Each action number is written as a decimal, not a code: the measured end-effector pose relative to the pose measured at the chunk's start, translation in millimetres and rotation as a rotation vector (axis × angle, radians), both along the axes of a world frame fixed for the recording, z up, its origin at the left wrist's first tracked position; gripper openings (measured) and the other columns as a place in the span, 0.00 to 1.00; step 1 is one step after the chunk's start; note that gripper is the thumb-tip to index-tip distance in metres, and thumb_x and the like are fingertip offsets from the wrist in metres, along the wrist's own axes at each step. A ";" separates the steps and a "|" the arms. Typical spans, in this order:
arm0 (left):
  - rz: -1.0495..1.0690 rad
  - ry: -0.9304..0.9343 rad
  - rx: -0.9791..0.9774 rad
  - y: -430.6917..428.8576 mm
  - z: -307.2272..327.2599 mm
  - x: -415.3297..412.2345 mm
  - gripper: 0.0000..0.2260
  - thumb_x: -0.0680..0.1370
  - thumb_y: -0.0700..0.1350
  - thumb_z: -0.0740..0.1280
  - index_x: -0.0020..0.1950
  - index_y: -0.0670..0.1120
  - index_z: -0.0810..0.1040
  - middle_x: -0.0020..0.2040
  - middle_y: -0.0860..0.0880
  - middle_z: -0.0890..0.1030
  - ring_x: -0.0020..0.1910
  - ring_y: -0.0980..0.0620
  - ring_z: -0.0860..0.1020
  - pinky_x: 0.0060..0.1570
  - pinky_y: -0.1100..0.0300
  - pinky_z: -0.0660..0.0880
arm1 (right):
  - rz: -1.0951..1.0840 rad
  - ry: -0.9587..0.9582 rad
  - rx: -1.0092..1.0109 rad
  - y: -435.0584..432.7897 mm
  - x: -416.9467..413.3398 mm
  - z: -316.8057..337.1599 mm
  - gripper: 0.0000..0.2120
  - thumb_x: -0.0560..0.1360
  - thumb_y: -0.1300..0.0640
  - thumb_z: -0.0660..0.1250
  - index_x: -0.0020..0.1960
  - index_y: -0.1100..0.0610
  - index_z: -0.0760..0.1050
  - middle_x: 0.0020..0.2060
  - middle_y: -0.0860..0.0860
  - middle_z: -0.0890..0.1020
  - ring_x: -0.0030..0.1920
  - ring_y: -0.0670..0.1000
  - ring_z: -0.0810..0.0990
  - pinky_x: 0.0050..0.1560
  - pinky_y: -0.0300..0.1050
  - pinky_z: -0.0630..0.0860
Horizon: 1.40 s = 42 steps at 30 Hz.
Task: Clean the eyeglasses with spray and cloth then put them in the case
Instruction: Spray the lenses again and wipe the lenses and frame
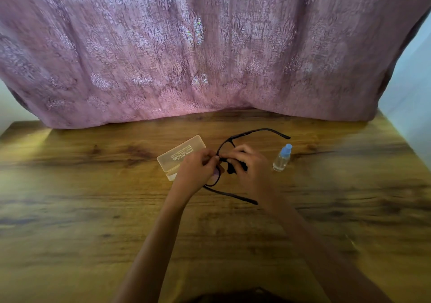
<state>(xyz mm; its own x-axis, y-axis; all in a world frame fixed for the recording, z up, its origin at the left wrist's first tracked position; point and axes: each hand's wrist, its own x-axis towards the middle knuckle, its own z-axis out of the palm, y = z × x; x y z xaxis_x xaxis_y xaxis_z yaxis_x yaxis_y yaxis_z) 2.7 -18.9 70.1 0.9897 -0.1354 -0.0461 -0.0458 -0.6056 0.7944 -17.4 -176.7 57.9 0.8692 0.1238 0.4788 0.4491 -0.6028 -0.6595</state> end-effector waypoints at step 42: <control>0.070 0.048 -0.072 -0.2 -1.2 -1.0 0.08 0.80 0.46 0.63 0.52 0.46 0.80 0.41 0.52 0.85 0.45 0.57 0.80 0.46 0.65 0.73 | -0.069 -0.014 -0.066 -3.5 13.5 -6.6 0.09 0.71 0.71 0.71 0.50 0.63 0.83 0.41 0.55 0.80 0.39 0.52 0.79 0.40 0.37 0.71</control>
<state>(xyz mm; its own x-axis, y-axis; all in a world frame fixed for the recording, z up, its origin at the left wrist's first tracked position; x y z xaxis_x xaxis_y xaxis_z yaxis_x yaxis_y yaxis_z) 1.7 -19.1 68.9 0.9938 -0.0703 -0.0862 0.0338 -0.5475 0.8361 -3.8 -180.2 51.3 0.8702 0.0949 0.4835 0.4134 -0.6745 -0.6116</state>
